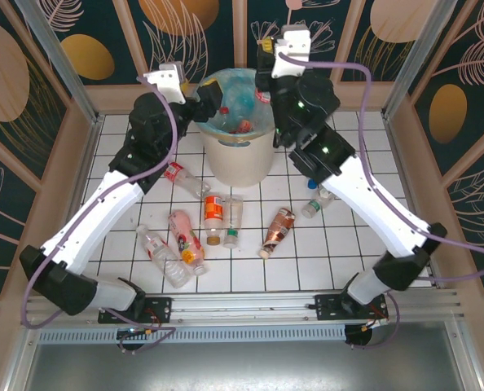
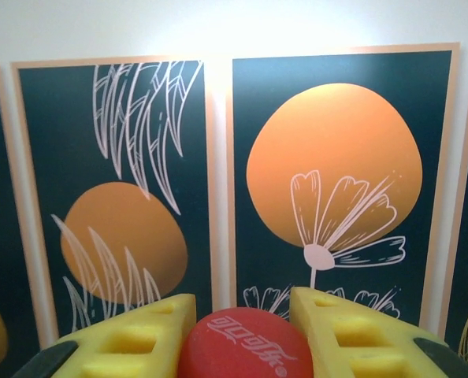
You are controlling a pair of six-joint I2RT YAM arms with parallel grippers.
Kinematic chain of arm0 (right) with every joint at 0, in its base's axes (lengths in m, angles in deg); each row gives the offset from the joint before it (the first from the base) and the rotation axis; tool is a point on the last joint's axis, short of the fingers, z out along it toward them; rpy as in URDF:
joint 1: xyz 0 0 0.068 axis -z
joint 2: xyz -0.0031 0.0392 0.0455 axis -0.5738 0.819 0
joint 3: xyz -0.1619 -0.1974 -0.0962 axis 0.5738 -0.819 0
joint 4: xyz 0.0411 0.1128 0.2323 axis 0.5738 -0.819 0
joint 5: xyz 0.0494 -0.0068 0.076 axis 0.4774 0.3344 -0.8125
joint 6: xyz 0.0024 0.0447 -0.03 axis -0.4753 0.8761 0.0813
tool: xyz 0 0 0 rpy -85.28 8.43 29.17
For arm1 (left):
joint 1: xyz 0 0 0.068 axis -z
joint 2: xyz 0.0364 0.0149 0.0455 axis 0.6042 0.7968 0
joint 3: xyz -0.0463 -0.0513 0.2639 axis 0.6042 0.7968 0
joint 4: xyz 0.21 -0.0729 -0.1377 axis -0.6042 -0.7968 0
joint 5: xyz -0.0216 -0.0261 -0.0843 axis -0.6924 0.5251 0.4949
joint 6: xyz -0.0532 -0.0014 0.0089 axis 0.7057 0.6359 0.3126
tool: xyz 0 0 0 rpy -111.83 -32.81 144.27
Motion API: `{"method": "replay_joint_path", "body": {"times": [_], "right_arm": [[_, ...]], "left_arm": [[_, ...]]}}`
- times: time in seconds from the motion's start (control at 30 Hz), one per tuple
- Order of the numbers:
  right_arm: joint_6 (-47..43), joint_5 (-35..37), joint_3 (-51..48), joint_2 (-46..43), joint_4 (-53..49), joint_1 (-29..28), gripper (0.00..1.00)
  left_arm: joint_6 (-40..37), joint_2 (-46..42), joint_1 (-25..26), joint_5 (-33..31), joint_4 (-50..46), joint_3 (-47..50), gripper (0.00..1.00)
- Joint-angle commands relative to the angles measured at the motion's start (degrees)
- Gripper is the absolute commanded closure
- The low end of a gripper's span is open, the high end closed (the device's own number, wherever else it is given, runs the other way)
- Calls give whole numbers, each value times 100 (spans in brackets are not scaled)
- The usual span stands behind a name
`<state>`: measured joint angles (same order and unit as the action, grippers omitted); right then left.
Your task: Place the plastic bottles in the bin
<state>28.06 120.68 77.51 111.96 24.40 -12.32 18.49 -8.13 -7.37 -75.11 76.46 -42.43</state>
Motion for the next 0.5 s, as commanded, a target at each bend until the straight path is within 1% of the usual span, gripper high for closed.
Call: {"method": "replay_joint_path", "body": {"times": [0.0, 0.07, 0.17, 0.3, 0.47], "right_arm": [[182, -313, 964, 525, -262, 252, 87], [362, -505, 1614, 992, -707, 372, 87], [530, -805, 2079, 1463, -984, 516, 86], [896, -1313, 2371, 1881, -1272, 813, 87], [1175, -1968, 2368, 2215, -1491, 1124, 87]], "left_arm": [[639, 211, -284, 1028, -109, -135, 19], [490, 283, -318, 864, -131, -75, 19], [328, 324, -318, 690, -32, 116, 19], [216, 277, -315, 848, 84, 378, 19], [-112, -46, -317, 800, 460, 936, 19]]}}
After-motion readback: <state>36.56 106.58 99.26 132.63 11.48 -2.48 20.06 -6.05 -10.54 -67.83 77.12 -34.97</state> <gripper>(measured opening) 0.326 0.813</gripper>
